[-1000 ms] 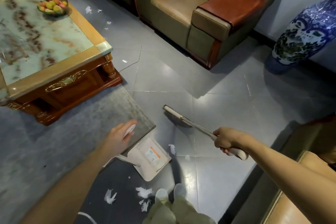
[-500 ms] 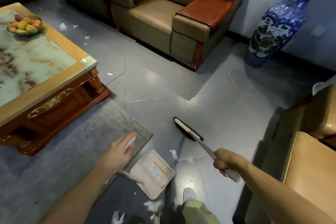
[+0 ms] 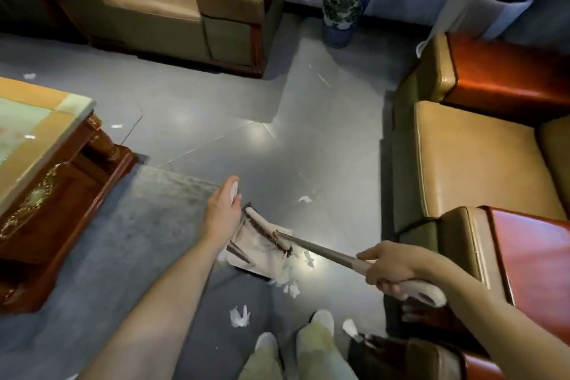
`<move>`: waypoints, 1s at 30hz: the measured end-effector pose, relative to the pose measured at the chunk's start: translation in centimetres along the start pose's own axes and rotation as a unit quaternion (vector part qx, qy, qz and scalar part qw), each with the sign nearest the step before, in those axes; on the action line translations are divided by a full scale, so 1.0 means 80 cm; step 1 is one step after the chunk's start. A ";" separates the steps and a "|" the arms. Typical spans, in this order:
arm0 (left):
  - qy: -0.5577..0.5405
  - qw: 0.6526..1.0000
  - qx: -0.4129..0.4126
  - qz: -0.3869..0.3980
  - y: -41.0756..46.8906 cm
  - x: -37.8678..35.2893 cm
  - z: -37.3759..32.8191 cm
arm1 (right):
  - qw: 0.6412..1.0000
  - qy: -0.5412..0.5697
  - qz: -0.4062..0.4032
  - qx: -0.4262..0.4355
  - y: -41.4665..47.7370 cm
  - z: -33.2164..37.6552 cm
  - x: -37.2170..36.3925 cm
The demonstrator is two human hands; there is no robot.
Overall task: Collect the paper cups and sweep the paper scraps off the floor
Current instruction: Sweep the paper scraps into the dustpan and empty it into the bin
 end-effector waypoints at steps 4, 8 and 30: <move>0.004 1.000 -0.026 0.005 -0.049 0.020 0.011 | 0.999 0.045 -0.009 0.004 -0.040 -0.037 -0.006; 0.016 0.998 -0.062 0.010 -0.107 0.047 0.017 | 0.995 0.073 -0.062 0.016 -0.054 -0.058 -0.022; 0.009 0.999 -0.031 -0.031 -0.373 0.191 0.193 | 0.966 -0.148 -0.211 0.001 0.107 -0.079 -0.126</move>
Point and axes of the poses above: each hand's wrist, its own y-axis towards the middle knuckle, its own x-axis out of the back of the hand, z = x × y, the point moved 4 cm from there along y, towards the middle knuckle, and after that the axes turned 4 degrees about y, right-handed, at the moved point
